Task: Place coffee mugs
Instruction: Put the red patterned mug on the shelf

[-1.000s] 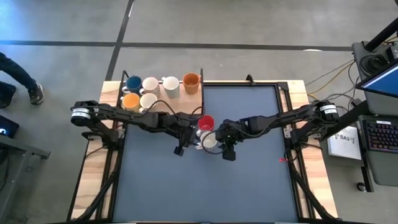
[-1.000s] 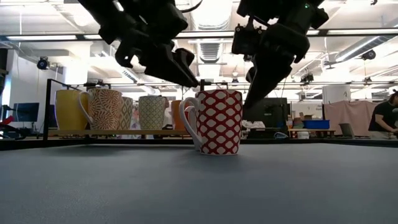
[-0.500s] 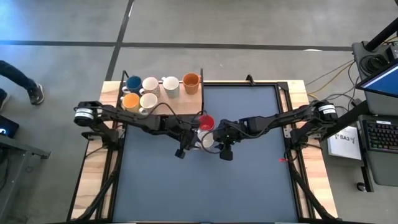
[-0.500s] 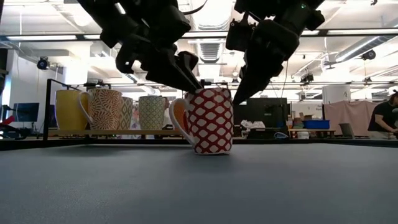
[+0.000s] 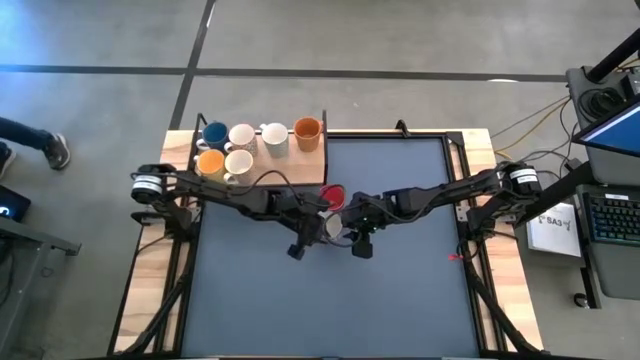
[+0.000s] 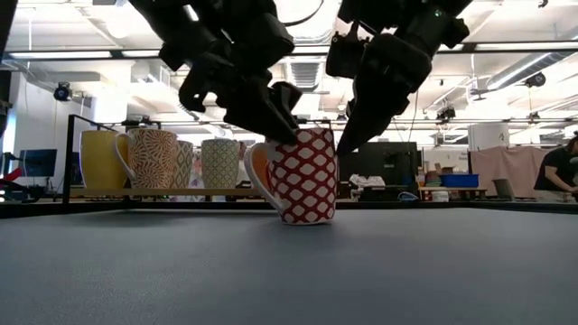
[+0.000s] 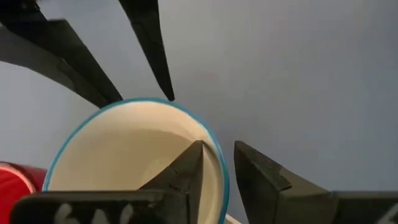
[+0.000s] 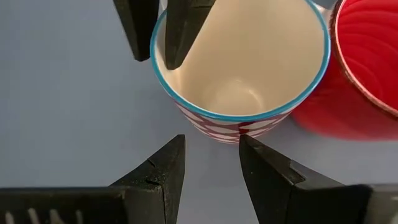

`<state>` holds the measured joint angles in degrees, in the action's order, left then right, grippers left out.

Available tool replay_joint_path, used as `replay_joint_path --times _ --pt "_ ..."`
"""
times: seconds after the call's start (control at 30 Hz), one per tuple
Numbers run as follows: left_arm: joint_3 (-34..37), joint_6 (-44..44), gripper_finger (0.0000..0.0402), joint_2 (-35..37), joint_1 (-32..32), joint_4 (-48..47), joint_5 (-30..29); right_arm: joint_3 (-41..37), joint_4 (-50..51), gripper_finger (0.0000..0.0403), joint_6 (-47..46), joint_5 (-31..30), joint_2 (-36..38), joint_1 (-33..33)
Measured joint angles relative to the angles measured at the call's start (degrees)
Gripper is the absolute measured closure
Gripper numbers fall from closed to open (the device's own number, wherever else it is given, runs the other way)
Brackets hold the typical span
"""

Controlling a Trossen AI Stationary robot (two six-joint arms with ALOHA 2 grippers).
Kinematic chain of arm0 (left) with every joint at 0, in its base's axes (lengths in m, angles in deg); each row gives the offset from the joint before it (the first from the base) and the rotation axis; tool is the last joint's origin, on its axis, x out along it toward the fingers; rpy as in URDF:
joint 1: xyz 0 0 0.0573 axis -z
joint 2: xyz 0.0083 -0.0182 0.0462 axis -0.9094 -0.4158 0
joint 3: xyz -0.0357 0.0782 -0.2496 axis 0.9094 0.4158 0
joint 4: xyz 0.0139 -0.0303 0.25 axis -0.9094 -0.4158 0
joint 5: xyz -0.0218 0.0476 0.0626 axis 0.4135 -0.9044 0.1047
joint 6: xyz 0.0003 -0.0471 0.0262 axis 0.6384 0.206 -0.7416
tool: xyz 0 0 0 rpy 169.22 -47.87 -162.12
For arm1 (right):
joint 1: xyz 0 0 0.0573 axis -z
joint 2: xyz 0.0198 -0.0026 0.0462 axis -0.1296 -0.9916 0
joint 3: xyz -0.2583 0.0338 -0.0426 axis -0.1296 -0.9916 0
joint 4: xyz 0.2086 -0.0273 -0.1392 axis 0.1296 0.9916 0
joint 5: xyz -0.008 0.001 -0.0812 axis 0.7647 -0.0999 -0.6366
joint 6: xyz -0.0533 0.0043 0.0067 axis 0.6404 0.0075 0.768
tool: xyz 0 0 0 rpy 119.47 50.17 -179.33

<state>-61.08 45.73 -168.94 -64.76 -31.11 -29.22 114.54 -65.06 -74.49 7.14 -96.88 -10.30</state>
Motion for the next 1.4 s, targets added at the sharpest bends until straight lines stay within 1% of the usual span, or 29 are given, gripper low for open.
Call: replay_joint_path --times 0.07,0.17,0.37,0.57,0.63,0.73,0.8,0.93,1.13,1.27,1.4 --pt "-0.88 0.55 0.0347 -0.18 -0.03 -1.93 -0.03 -0.01 0.01 0.0262 0.03 0.05 -0.26 0.0" --pt "-1.44 1.3 0.0387 -0.11 -0.03 -4.03 -0.01 -0.04 -0.03 0.0262 0.32 0.68 -0.29 0.0" --pt "-1.51 2.28 0.0394 1.04 -0.06 -6.98 -0.16 -0.07 0.12 0.0262 0.28 1.48 -0.27 0.0" --pt "-1.25 2.96 0.0397 6.37 -0.18 -14.65 -0.21 -0.07 0.94 0.0262 0.24 1.53 -0.22 0.0" --pt "-1.28 3.02 0.0398 9.14 -0.07 -17.27 -2.75 -0.07 0.92 0.0262 0.22 1.53 -0.22 0.0" --pt "-1.16 3.1 0.0398 12.88 -0.3 -22.01 -8.85 -0.07 0.89 0.0262 0.23 1.53 -0.2 0.0" --pt "-1.05 3.12 0.0399 15.31 -1.03 -24.62 -10.66 -0.07 0.73 0.0262 0.22 1.55 -0.19 0.0" --pt "-0.86 3.58 0.0399 20.09 -4.75 -28.05 -10.93 -0.07 0.35 0.0262 0.22 1.55 -0.18 0.0" --pt "0.57 3.07 0.0399 24.14 -12.91 -31.73 -12.12 -0.07 0.24 0.0262 -1.24 1.57 -0.18 0.0" --pt "1.2 2.13 0.0399 24.24 -17.91 -33.45 -11.55 -0.07 0.43 0.0262 -1.67 1.68 -0.18 0.0" --pt "1.2 0.43 0.0399 23.32 -21.2 -33.46 -10.2 -0.07 0.44 0.0262 -1.71 1.68 -0.18 0.0"
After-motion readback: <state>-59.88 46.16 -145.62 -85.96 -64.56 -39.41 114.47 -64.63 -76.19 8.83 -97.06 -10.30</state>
